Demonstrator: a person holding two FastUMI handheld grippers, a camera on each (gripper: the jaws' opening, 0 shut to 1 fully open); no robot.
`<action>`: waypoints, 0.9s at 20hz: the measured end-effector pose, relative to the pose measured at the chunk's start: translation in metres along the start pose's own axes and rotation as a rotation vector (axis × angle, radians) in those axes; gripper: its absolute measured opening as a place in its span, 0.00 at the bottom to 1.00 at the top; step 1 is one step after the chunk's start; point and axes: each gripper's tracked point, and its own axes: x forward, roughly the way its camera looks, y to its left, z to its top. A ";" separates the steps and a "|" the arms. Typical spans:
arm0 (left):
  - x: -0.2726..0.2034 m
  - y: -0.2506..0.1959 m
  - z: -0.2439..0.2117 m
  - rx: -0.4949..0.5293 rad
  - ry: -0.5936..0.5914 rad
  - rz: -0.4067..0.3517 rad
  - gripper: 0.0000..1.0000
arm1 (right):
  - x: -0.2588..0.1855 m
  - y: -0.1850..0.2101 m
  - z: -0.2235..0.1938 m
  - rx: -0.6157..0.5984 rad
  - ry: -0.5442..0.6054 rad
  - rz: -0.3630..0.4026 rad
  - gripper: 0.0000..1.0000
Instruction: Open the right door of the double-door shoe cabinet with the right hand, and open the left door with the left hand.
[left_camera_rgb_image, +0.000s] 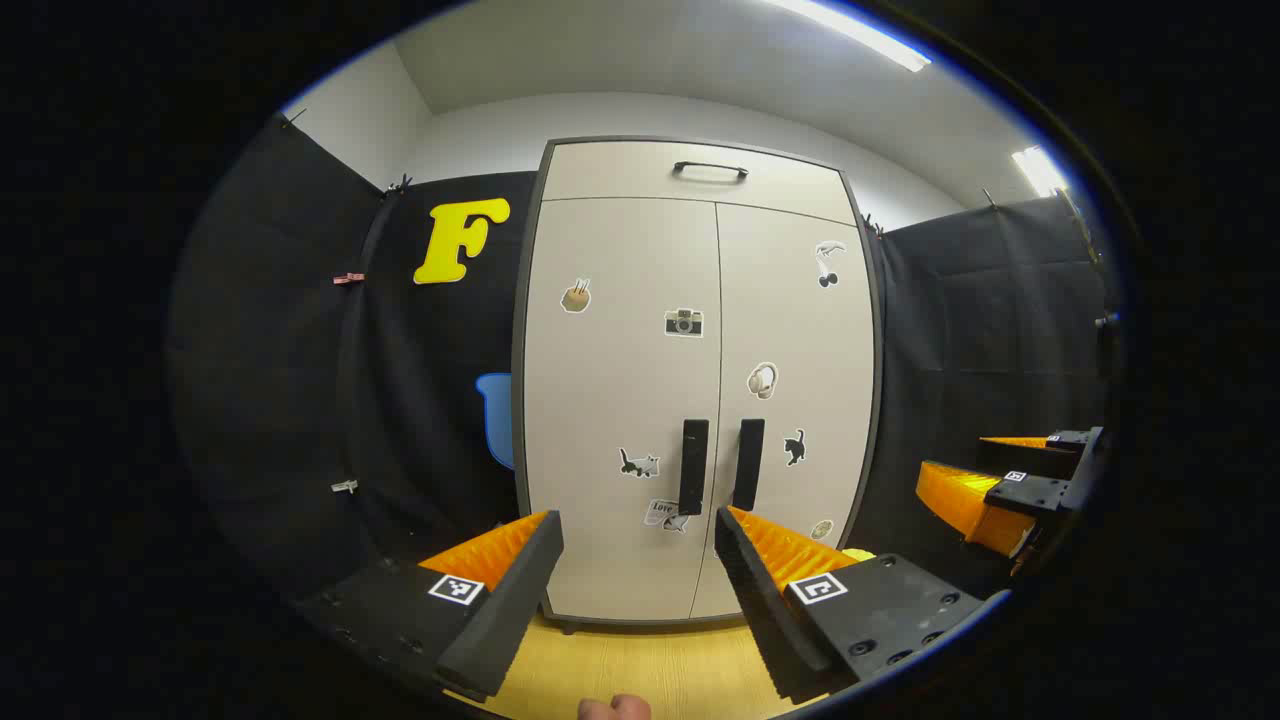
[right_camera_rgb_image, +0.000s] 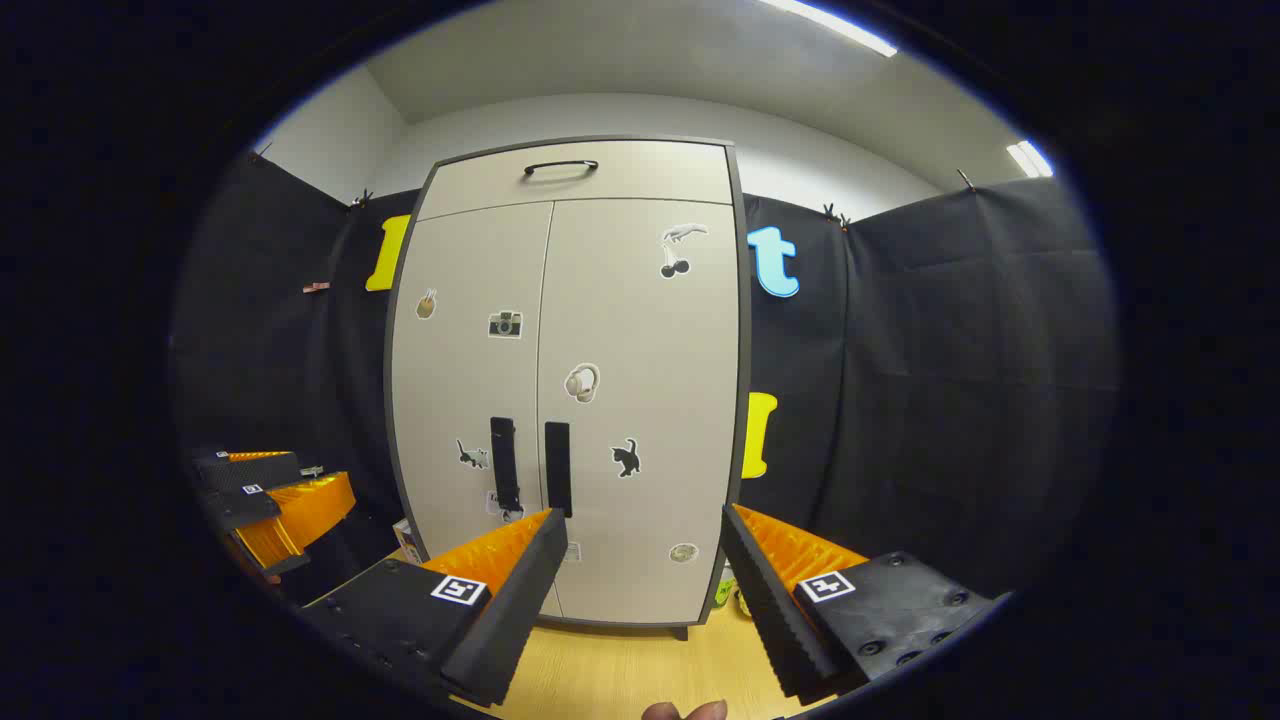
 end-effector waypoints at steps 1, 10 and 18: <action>0.000 0.000 0.001 0.001 0.000 0.001 0.95 | 0.000 0.000 0.000 0.000 0.000 -0.001 0.97; -0.001 0.000 0.002 0.010 -0.001 0.002 0.95 | 0.000 0.000 -0.001 0.012 0.005 -0.001 0.97; 0.001 0.006 0.002 0.008 0.002 0.006 0.95 | 0.003 0.001 0.000 0.012 -0.004 -0.005 0.97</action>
